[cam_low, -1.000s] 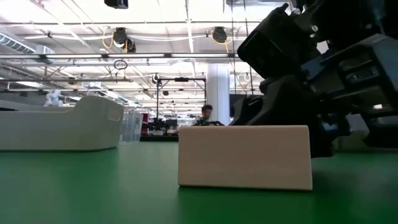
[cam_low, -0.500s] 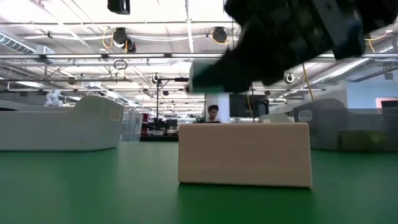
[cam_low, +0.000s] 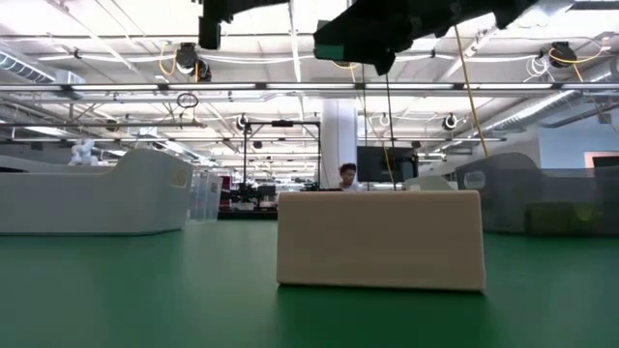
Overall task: Sort & place blocks by color
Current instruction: Put the light blue block into the white bin, then put the blue block into the gray bin
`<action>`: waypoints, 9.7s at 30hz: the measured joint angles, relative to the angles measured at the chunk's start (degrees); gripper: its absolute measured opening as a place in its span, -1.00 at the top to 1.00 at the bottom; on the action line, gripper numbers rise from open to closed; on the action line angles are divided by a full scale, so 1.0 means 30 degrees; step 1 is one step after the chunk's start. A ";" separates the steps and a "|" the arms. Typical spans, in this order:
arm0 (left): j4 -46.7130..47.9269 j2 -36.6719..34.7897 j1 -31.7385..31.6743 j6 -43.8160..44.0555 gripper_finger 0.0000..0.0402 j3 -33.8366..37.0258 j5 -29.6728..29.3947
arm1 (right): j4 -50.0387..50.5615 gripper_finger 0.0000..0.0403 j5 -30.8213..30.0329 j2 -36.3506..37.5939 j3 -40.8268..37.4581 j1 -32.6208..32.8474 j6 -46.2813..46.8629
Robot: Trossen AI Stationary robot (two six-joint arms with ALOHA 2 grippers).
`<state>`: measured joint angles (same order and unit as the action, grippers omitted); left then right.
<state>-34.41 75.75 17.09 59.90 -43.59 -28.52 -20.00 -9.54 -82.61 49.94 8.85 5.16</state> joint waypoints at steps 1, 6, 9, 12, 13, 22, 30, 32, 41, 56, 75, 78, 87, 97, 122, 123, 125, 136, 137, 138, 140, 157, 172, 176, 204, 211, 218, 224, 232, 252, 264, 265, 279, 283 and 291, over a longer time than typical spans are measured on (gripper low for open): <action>0.0028 0.0000 -0.0268 -0.0115 -0.27 0.0000 0.0066 | 0.0223 0.42 -0.0373 0.0320 -0.0002 -0.0225 0.0002; 0.0106 0.0000 -0.1568 -0.0793 -0.27 0.0000 0.0137 | 0.0315 0.42 -0.0927 0.1387 -0.0002 -0.1298 0.0031; 0.0136 0.0000 -0.2348 -0.0877 -0.27 0.0000 0.0815 | 0.0255 0.42 -0.1405 0.1734 -0.0002 -0.1806 0.0038; 0.0426 0.0000 -0.3238 -0.1098 -0.27 0.0000 0.2223 | -0.0161 0.42 -0.1810 0.1830 -0.0002 -0.2213 0.0036; 0.0486 0.0000 -0.3522 -0.1114 -0.27 0.0000 0.2561 | -0.0421 0.42 -0.1797 0.1830 -0.0002 -0.2324 0.0038; 0.0952 0.0000 -0.5688 -0.1465 -0.27 0.0000 0.5512 | -0.1501 0.42 -0.4489 0.1830 0.0005 -0.2880 -0.0518; 0.1183 0.0000 -0.6115 -0.2844 -0.27 0.0000 0.6664 | -0.0199 0.42 -0.8298 0.1827 0.0013 -0.3755 -0.0468; 0.1194 0.0000 -0.6113 -0.2934 -0.27 0.0000 0.6685 | 0.0561 0.42 -0.9737 0.1830 0.0013 -0.4061 -0.0434; 0.2629 0.0000 -0.6101 -0.2928 -0.27 0.0000 0.6702 | 0.9741 0.42 -1.2572 0.1830 0.0013 -0.7161 0.7647; 0.2709 0.0000 -0.8324 -0.2785 -0.27 0.0000 0.6691 | 1.9056 0.42 -0.3599 0.1830 0.0013 -1.4258 1.1956; 0.2557 0.0000 -1.0494 -0.2922 -0.27 0.0000 0.6683 | 1.8464 -0.24 -0.3200 0.2305 0.0005 -1.5965 0.9169; 0.2557 0.0000 -1.0494 -0.2922 -0.27 0.0000 0.6687 | 1.8395 -0.23 -0.3191 0.3275 0.0003 -1.5963 0.9035; 0.2579 0.0000 -1.0494 -0.2685 -0.27 0.0000 0.6687 | 1.7251 -0.11 0.2083 0.6759 -0.0002 -1.4565 1.0000; 0.2568 0.0000 -1.0404 -0.0691 -0.27 0.0000 0.8464 | 1.0984 -0.09 0.2082 0.6762 0.0005 -0.7977 1.1055; 0.3440 0.0000 -0.6876 -0.0598 -0.27 0.0000 1.0151 | 1.6074 -0.09 0.5863 0.3205 -0.0002 0.5901 2.2250; 0.3489 0.0000 -0.6817 -0.0640 -0.27 0.0007 1.0151 | 1.6316 -0.09 0.6214 0.3042 -0.0002 0.6285 2.3240; 0.3611 0.0000 -0.6688 -0.0987 -0.27 0.0007 1.0151 | 1.6676 -0.09 0.6934 0.2575 -0.0002 0.6819 2.5532; 0.4023 0.0000 -0.6531 -0.1990 -0.27 0.0007 1.0151 | 1.7768 -0.09 0.9731 -0.0196 -0.0002 0.7203 3.1276; 0.4175 0.0000 -0.6531 -0.1990 -0.27 0.0007 1.0151 | 1.7772 -0.09 0.9773 -0.0469 -0.0002 0.7203 3.1388; 0.4344 0.0000 -0.6523 -0.1990 -0.27 0.0007 1.0151 | 1.7749 -0.09 0.9794 -0.0698 -0.0002 0.7221 3.1499; 0.4559 0.0000 -0.6481 -0.1936 -0.27 0.0007 1.0155 | 1.7716 -0.09 1.0326 -0.1146 -0.0002 0.7246 3.1541; 0.4860 -0.0006 -0.6290 -0.2434 -0.27 0.0007 1.0173 | 1.7826 -0.09 0.9680 -0.1849 -0.0002 0.7724 3.1603; 0.4968 -0.0003 -0.6290 -0.2514 -0.27 0.0007 1.0187 | 1.7735 -0.08 0.9127 -0.2299 -0.0002 0.8781 3.2751; 0.4968 -0.0007 -0.6290 -0.2563 -0.27 0.0007 1.0187 | 1.7552 -0.01 0.9215 -0.3020 0.0042 0.8961 3.2508; 0.3645 -0.0004 -0.5851 -0.5802 -0.27 0.0007 1.0197 | 1.4123 0.42 0.3018 -0.0478 -0.0009 0.6592 2.1963; 0.2265 -0.0015 -0.5627 -0.5255 -0.27 0.0007 1.0226 | 1.3585 0.43 -0.2586 0.1135 -0.0009 0.4351 1.5531; 0.2262 -0.0015 -0.5919 -0.1301 -0.27 0.0007 1.0213 | 0.6819 0.43 -0.5830 0.2860 -0.0007 0.1638 0.8197; 0.2078 -0.0015 -0.5919 0.1123 -0.27 0.0007 1.0206 | -0.0553 0.43 -0.5281 0.2811 0.0005 0.0077 0.2340; 0.0677 -0.0014 -0.5919 0.2766 -0.27 0.0007 1.0173 | -0.1564 0.43 -0.3705 0.2587 0.0005 -0.0744 0.0669; 0.0868 0.0015 -0.5919 0.4157 -0.27 0.0007 0.9422 | -0.3656 0.42 -0.1699 0.2093 0.0005 -0.0811 -0.3788; 0.1128 0.0015 -0.5690 0.4318 -0.27 0.0029 0.9486 | -0.7131 0.42 -0.1204 -0.0786 0.0013 -0.0883 -0.4106; 0.1340 0.0015 -0.5638 0.4509 -0.27 0.0029 0.9508 | -0.7368 0.42 -0.1204 -0.0881 0.0007 -0.0930 -0.4113; 0.1974 0.0000 -0.5365 0.5297 -0.27 0.0007 0.9499 | -0.7467 0.42 -0.0513 -0.0902 0.0014 -0.1123 -0.3990; 0.1986 0.0000 -0.5365 0.5217 -0.21 0.0007 0.9347 | -0.6817 0.39 -0.0249 -0.0902 0.0020 -0.1088 -0.3961; 0.2040 0.0000 -0.5365 0.4880 0.14 0.0007 0.9326 | -0.6706 0.37 -0.0312 -0.0880 0.0034 -0.1224 -0.4034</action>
<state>-28.29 75.75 0.99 74.54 -43.57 -0.54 -40.12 -10.47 -85.25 50.04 5.18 -6.94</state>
